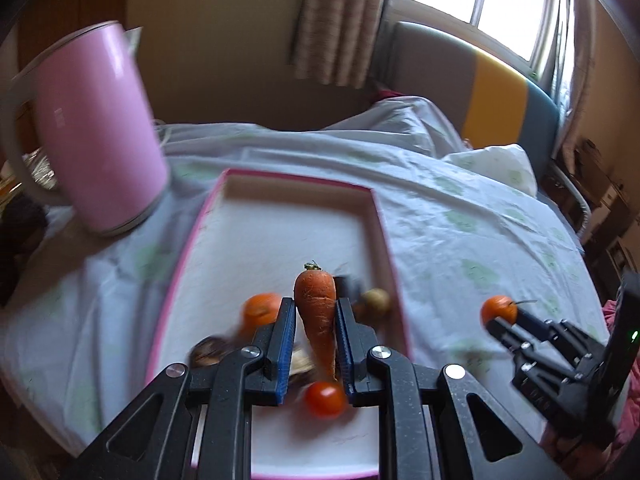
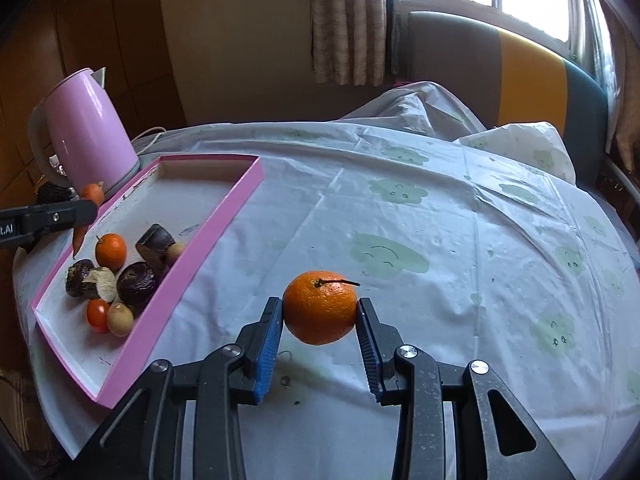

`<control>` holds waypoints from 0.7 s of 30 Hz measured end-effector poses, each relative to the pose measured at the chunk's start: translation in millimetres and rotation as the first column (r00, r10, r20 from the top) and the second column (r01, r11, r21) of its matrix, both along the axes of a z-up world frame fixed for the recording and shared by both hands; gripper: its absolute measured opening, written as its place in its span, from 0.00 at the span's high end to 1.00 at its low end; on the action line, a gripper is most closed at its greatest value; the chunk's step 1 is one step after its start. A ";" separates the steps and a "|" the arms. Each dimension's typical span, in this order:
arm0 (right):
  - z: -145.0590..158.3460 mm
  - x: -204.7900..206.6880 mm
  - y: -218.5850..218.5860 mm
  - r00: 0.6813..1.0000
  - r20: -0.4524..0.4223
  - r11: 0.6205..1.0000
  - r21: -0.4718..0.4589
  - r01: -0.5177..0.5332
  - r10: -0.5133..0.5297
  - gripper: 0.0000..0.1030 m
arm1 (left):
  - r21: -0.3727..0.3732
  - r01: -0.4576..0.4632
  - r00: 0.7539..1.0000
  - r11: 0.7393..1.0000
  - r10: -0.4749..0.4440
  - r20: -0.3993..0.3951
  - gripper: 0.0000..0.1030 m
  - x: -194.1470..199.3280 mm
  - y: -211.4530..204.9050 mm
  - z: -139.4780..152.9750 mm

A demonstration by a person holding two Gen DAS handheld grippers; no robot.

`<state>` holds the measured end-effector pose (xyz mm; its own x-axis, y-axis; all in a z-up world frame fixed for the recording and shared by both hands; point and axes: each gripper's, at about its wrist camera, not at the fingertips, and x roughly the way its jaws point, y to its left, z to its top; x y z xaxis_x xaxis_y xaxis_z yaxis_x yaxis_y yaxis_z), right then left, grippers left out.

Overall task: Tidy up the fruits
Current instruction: 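Carry the carrot into the tray and open the left gripper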

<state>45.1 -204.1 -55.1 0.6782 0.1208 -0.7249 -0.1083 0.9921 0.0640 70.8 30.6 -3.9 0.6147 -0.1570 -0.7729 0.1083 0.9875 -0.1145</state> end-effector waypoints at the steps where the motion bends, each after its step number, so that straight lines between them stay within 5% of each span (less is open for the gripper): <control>1: 1.0 -0.8 5.0 1.000 0.001 1.000 -0.003 -0.008 0.008 0.64 | 0.006 -0.018 1.000 1.000 0.018 0.000 0.81 -4.6 9.2 -3.4; 10: 17.3 -2.3 49.3 0.994 0.017 0.994 -0.006 -0.106 0.106 0.64 | 0.017 -0.073 0.997 0.997 0.073 -0.009 0.81 -26.6 33.6 -24.5; 21: 20.2 24.2 110.2 0.969 -0.016 0.969 -0.026 -0.247 0.246 0.64 | 0.004 -0.072 0.997 0.997 0.072 0.024 0.70 -40.4 36.7 -17.7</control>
